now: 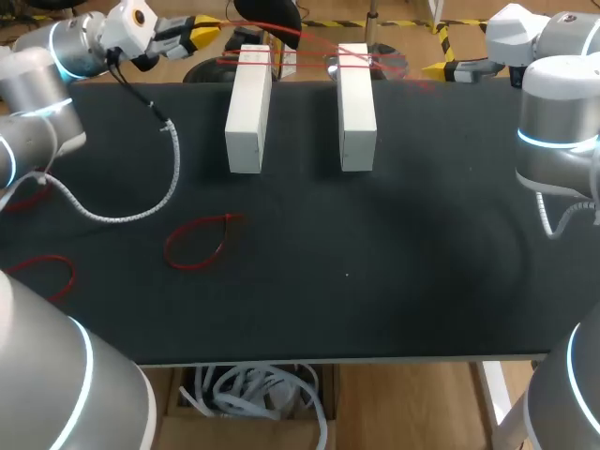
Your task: Grab the tape and strap the tape.
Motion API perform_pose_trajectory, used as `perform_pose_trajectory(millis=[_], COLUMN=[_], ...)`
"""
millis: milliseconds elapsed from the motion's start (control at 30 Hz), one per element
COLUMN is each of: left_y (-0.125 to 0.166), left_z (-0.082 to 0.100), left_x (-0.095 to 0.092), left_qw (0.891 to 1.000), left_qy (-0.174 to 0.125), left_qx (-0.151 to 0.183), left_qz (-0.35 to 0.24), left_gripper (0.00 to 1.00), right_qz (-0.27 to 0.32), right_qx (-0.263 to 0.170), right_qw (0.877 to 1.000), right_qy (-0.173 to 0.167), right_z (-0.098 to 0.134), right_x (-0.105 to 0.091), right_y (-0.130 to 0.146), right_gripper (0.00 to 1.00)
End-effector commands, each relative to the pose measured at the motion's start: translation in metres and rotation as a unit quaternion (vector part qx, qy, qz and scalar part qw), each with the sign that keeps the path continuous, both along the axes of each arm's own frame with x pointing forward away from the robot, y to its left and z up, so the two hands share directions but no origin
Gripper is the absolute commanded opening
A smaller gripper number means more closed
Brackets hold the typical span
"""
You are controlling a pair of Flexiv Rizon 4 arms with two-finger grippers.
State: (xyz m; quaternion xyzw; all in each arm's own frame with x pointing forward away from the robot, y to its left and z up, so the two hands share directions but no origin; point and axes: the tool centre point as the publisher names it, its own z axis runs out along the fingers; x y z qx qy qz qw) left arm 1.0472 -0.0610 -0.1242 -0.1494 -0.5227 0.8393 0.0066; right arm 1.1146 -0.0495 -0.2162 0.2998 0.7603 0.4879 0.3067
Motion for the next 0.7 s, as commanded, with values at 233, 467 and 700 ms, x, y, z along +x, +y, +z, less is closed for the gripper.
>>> perform_pose_trajectory(millis=[233,467,700], left_y=[-0.020,-0.022,-0.024], left_z=[-0.001,-0.003,0.001], left_x=[-0.044,-0.053,-0.076], left_qw=[0.989,0.987,0.984], left_qy=[0.064,0.068,0.079], left_qx=[0.002,0.015,0.013], left_qz=[0.131,0.146,0.162], left_gripper=[0.00,0.00,0.00], right_qz=[0.000,0.000,0.000], right_qx=[0.000,0.000,0.000], right_qw=[1.000,1.000,1.000], right_qy=[0.000,0.000,0.000], right_z=[0.000,0.000,0.000], right_x=[0.000,0.000,0.000], right_y=[0.000,0.000,0.000], right_gripper=[1.00,1.00,1.00])
